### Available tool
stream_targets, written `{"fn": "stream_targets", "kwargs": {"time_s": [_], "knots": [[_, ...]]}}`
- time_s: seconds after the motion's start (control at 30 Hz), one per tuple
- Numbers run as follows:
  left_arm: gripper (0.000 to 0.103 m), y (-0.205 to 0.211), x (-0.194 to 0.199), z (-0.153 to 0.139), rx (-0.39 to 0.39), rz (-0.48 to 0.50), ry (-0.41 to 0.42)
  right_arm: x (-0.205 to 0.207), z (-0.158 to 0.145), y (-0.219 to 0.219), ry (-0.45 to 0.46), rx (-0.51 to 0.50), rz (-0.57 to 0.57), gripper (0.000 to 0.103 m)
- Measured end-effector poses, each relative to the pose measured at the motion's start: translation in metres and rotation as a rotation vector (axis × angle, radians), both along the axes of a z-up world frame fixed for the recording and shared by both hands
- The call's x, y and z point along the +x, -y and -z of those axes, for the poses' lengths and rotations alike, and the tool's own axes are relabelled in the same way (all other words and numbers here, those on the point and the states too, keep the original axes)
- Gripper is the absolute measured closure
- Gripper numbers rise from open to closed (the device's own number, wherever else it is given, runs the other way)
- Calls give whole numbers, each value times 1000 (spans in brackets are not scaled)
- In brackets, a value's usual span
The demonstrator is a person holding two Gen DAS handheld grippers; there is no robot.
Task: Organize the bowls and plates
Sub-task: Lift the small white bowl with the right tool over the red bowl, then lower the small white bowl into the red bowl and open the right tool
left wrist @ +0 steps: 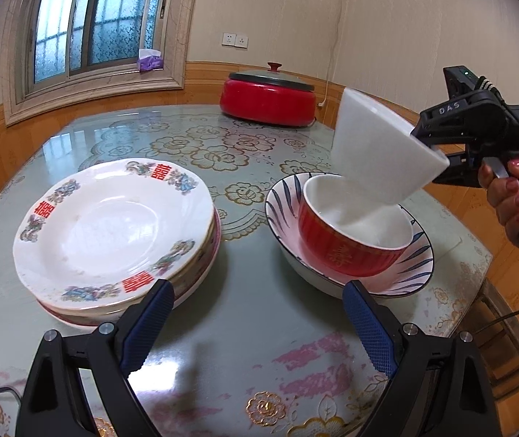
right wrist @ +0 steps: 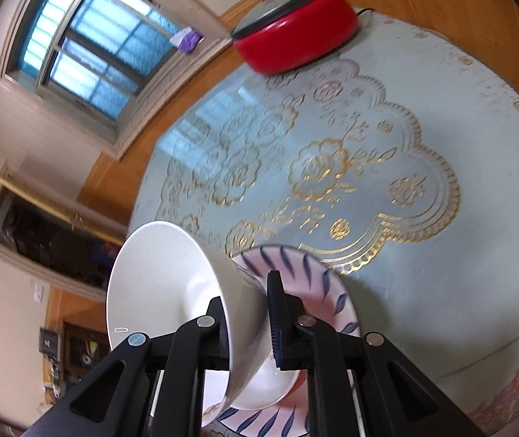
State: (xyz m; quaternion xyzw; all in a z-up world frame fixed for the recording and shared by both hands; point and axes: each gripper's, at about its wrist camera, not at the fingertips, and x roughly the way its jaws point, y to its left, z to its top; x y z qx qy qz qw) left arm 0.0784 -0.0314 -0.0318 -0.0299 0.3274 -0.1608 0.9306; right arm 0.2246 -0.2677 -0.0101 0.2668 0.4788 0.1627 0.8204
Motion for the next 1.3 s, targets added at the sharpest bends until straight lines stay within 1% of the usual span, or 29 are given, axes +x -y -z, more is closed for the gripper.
{"fn": "stream_targets", "kwargs": {"time_s": [0.23,0.5,0.7,0.83,0.9,1.17,1.3], "knots": [[9,-14,-5,0,-15,-11,5,-3,8,-14,-36,-68,-10,91],[9,-20,-8,2,-17,-7,0,-5,15,-34,-53,-222,-37,90],[9,-25,-11,6,-3,-13,-12,-4,15,-38,-50,-269,-49,90],[9,-27,-13,9,5,-15,-17,-7,12,-43,-46,-313,-58,87],[9,-28,-14,10,8,-14,-20,-7,11,-44,-51,-319,-61,85],[9,-34,-17,11,6,-20,-22,-9,10,-44,-73,-351,-76,84],[9,-37,-18,12,5,-23,-21,-8,10,-44,-102,-367,-81,83]]}}
